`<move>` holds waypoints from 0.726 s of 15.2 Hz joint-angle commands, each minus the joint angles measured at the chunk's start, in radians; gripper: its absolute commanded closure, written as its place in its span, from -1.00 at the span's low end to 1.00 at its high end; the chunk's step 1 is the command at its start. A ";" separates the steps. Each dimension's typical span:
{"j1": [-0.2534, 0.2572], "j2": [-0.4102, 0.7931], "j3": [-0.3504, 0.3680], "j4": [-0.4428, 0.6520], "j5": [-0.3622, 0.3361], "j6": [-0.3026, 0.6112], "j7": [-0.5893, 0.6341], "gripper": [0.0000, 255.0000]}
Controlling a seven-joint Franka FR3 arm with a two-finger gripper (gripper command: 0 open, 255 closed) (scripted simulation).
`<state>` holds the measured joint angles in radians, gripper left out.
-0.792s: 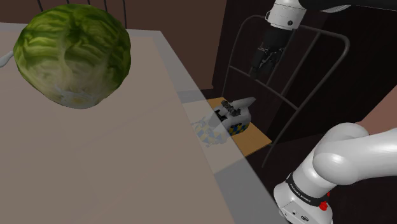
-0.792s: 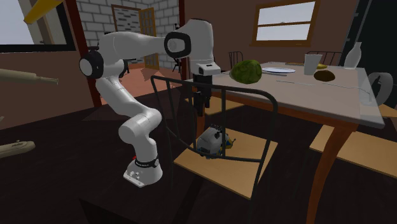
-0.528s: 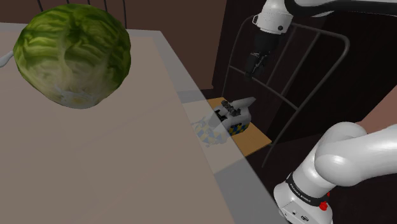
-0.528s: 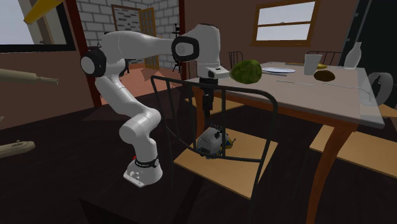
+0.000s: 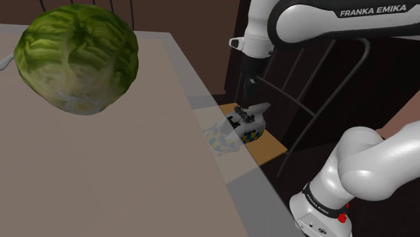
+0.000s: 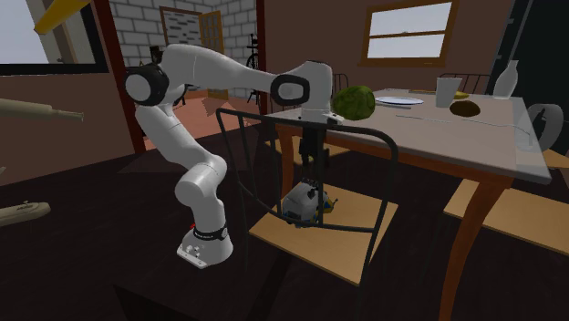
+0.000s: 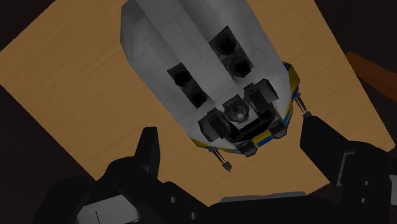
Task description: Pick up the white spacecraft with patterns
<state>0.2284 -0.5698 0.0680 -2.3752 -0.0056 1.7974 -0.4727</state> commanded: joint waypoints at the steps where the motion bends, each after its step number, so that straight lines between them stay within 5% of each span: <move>1: 0.019 0.006 0.006 -0.029 -0.003 0.032 -0.037 -1.00; 9: 0.019 0.018 0.008 -0.108 -0.002 0.124 -0.033 -1.00; 10: 0.019 0.017 0.008 -0.109 -0.003 0.123 -0.034 1.00; 11: 0.019 0.017 0.008 -0.109 -0.003 0.123 -0.034 1.00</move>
<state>0.2480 -0.5533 0.0760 -2.4819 -0.0075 1.9193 -0.5065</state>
